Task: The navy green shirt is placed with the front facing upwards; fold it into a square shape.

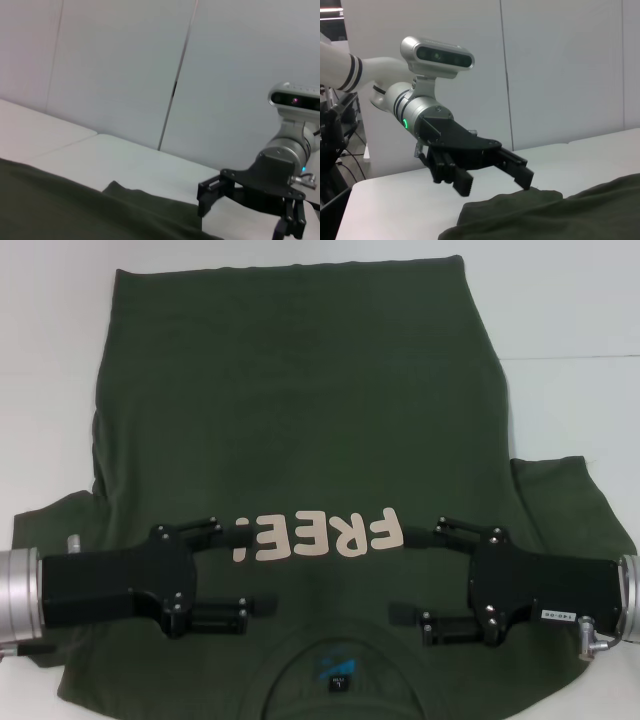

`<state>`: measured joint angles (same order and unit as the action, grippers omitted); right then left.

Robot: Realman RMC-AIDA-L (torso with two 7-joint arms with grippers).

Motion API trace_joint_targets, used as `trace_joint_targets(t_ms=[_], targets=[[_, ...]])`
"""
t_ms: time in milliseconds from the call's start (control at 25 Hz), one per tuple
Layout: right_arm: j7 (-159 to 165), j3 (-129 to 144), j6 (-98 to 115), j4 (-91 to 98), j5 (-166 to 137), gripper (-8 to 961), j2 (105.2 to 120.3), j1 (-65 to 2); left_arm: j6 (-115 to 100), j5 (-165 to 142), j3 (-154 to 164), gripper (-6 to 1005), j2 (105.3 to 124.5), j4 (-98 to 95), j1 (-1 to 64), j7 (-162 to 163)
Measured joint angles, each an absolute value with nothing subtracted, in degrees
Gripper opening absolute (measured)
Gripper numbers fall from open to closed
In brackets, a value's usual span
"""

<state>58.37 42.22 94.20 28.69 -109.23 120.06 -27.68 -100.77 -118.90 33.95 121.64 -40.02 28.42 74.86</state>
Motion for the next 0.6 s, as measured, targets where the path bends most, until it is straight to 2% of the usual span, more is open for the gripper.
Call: trace_joint_targets(t_ms=[600], targets=[[59.3, 43.4, 93.2, 27.8, -109.0, 929, 120.15, -29.2, -101.0, -121.4, 32.2, 906, 121.82, -40.1, 27.1, 74.2]])
